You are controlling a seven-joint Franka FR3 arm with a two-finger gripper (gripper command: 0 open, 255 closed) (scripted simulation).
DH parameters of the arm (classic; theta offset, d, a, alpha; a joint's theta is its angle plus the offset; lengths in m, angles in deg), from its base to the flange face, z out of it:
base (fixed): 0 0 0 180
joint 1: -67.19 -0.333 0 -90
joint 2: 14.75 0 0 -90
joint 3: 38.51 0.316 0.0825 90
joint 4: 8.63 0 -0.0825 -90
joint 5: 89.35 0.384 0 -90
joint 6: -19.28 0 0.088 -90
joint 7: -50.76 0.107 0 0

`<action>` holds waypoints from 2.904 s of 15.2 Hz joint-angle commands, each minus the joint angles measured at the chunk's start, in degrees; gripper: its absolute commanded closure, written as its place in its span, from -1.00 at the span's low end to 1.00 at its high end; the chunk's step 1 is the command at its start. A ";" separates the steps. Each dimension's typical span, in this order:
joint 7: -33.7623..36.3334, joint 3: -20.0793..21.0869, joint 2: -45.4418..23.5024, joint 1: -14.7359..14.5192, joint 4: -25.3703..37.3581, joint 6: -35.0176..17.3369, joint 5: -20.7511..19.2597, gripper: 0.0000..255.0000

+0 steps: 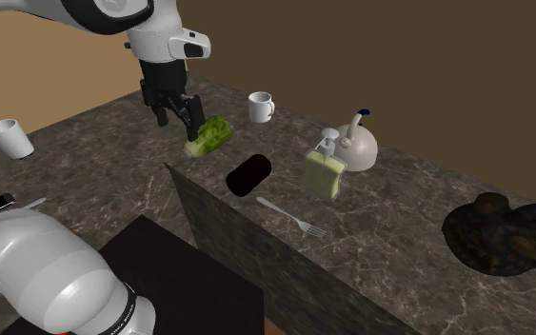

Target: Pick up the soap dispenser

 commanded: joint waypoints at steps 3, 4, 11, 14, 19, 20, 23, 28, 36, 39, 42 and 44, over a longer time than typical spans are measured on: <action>-1.48 -1.23 -3.32 0.78 1.22 -2.27 -1.47 -1.00; -2.19 -1.83 -5.03 1.16 1.92 -3.36 -2.16 -1.00; -6.77 -5.78 -17.50 3.36 8.67 -10.05 -5.91 -1.00; -8.62 -7.34 -23.05 4.14 12.50 -12.29 -6.90 -1.00; -11.71 -9.73 -32.50 5.34 20.15 -15.07 -7.69 -1.00; -12.33 -10.18 -34.43 5.58 21.87 -15.48 -7.71 -1.00; -14.23 -11.39 -40.27 6.39 27.45 -16.36 -7.53 -1.00; -17.42 -13.03 -50.39 8.10 38.32 -16.65 -6.46 -1.00; -18.21 -13.38 -54.79 8.93 38.96 -20.74 -5.86 -1.00; -18.14 -13.37 -55.05 8.95 38.07 -21.87 -5.83 -1.00; -18.16 -13.38 -55.05 8.96 38.04 -21.91 -5.82 1.00; -18.15 -13.37 -55.05 8.96 37.98 -21.98 -5.82 1.00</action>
